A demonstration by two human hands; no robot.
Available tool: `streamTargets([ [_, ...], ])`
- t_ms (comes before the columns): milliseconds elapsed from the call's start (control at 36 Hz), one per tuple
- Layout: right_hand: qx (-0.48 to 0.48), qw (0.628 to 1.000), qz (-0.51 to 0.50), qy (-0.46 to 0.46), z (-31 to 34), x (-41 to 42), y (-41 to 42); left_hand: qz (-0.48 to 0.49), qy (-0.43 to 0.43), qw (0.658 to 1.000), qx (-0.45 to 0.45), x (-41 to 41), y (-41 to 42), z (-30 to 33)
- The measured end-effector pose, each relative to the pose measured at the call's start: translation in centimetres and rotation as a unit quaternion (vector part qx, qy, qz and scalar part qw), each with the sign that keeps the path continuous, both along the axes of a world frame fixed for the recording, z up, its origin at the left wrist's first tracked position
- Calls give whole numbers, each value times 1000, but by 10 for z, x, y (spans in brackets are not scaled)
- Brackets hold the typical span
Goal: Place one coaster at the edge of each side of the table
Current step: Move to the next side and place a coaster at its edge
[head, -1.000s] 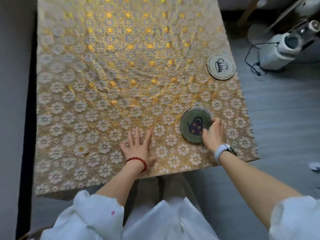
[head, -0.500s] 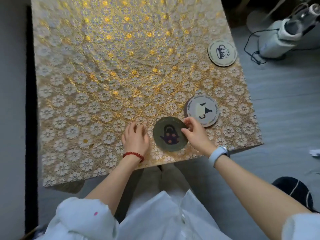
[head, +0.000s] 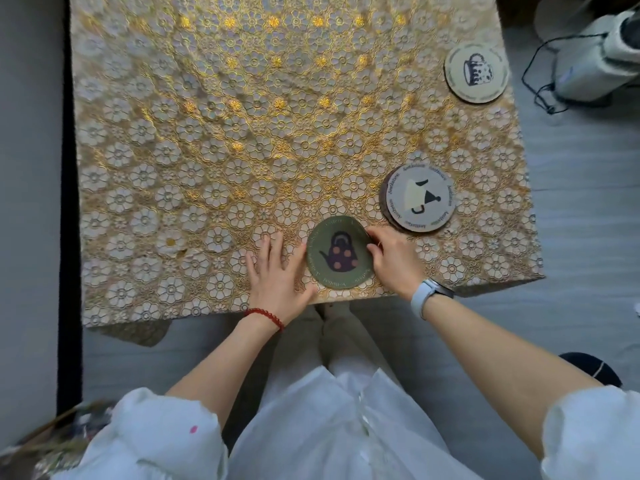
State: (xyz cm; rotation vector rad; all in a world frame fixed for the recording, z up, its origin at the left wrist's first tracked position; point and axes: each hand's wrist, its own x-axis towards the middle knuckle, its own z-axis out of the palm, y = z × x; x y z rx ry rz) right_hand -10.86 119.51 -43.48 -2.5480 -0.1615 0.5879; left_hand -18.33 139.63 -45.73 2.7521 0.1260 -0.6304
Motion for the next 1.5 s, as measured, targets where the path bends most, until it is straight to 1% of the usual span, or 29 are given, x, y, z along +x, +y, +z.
streamTargets([
  [167,19,1000,6,-2,-1,-6,-1,-5,-1,1000,8,-2,1,-4],
  [306,52,998,5,26,-1,0,1,-5,-7,1000,16,-2,-1,-4],
  [528,35,999,28,27,-2,3,-2,3,-26,1000,6,-7,-3,0],
  [750,49,998,6,40,-5,-7,-4,12,-17,1000,-5,-10,-2,-2],
  [1000,-24,998,65,-4,-6,-15,-11,44,-8,999,1,-6,-4,-3],
  [1167,-74,990,121,2,-3,-19,-12,34,15,999,17,-1,-4,-4],
  [1361,-89,985,147,1,-2,-20,-14,24,17,999,24,-3,-4,-6],
  [1500,-98,984,147,-4,-4,-22,-12,25,14,999,21,-3,-2,-9],
])
